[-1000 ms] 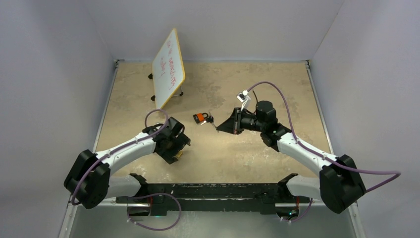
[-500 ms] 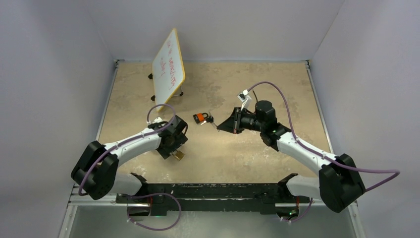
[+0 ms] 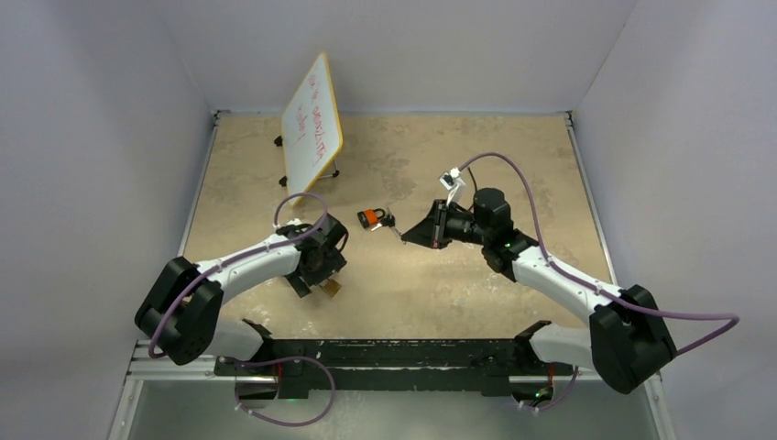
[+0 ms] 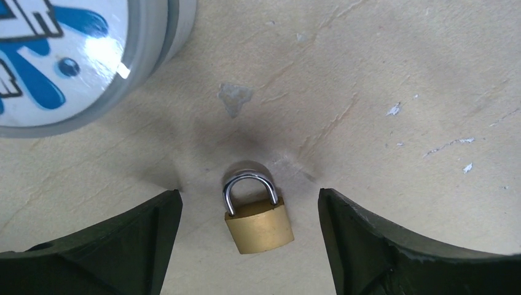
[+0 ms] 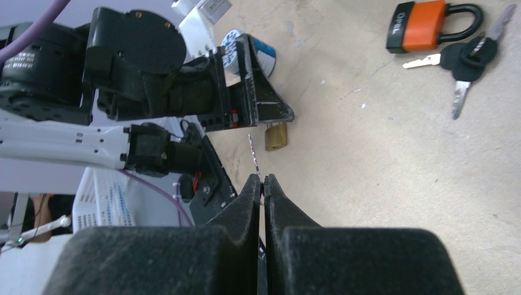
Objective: Unlock with the key
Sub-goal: Pick up the lock from the center of the board.
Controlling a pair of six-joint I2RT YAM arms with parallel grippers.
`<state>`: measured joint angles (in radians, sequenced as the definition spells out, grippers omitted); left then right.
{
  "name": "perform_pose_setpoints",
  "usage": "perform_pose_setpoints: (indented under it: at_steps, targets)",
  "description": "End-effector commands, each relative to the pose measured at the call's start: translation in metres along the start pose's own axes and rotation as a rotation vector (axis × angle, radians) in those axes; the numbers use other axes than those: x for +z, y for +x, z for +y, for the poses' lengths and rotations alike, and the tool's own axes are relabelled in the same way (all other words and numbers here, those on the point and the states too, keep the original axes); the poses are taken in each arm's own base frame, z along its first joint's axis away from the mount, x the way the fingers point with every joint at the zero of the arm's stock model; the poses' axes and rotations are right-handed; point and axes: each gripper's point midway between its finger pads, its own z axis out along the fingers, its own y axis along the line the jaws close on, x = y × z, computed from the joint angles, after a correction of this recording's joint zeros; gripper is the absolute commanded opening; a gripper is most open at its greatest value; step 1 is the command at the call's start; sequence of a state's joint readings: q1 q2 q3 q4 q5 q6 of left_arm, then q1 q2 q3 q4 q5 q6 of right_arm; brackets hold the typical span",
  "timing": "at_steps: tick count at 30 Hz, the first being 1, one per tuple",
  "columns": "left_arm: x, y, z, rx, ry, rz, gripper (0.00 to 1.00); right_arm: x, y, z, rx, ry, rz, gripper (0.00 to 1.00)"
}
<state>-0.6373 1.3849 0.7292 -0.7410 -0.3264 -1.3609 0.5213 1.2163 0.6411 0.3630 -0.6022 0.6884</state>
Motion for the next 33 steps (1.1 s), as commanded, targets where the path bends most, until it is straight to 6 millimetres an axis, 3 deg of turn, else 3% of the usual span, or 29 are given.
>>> perform_pose_setpoints:
  at_steps: [1,6,12,21,26,30,33]
  targets:
    - [-0.008,0.009,-0.01,-0.044,0.057,0.057,0.85,-0.006,0.004,0.026,-0.071,-0.156,-0.001,0.0]
    - [-0.004,0.016,-0.013,-0.051,0.061,0.092,0.81,-0.011,0.007,0.047,-0.064,-0.284,0.008,0.0]
    - [0.003,0.024,-0.008,-0.069,0.028,0.117,0.61,-0.012,0.011,0.045,-0.061,-0.284,0.017,0.0]
    - [0.005,0.036,-0.001,-0.019,-0.082,0.135,0.55,-0.01,0.012,0.04,-0.065,-0.265,0.022,0.0]
    - [0.007,0.045,-0.003,0.049,-0.112,0.154,0.42,-0.009,0.015,0.034,-0.061,-0.235,0.024,0.0]
    - [0.008,0.049,-0.012,0.071,-0.079,0.176,0.24,-0.009,0.017,0.027,-0.055,-0.196,0.025,0.0]
    - [-0.002,0.047,-0.037,0.108,0.024,0.192,0.16,-0.009,0.02,0.018,-0.042,-0.153,0.028,0.0]
